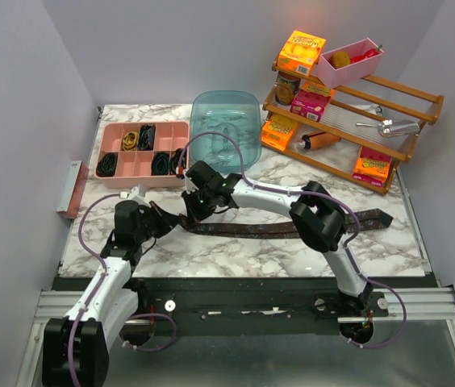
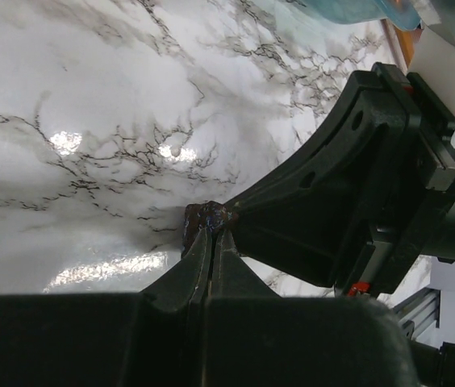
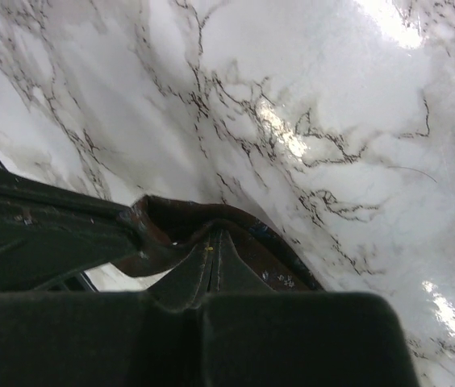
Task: Roll the ties
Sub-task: Roll the tie at the center of the board.
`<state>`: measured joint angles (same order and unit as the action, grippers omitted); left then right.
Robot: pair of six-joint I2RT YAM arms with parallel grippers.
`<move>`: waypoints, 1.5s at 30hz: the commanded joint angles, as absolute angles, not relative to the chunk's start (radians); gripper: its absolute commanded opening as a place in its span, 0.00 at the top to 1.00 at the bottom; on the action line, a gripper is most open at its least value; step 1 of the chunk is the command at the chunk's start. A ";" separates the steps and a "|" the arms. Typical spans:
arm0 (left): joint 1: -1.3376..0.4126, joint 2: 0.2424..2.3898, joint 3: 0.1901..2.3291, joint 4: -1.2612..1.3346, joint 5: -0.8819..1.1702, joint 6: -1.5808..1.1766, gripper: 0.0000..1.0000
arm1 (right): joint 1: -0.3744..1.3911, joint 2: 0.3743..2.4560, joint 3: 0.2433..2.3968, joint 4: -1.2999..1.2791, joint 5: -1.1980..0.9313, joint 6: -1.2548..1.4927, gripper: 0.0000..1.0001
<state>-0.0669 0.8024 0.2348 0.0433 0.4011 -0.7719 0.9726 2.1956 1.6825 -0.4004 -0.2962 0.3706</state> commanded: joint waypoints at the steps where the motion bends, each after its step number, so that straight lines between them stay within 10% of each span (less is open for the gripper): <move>1: -0.109 0.814 0.265 0.049 0.356 -0.793 1.00 | 0.983 2.218 1.652 -0.315 -0.328 0.410 1.00; 45: -0.189 0.779 0.354 -0.104 0.213 -0.724 1.00 | 0.985 2.180 1.577 -0.324 -0.272 0.456 0.99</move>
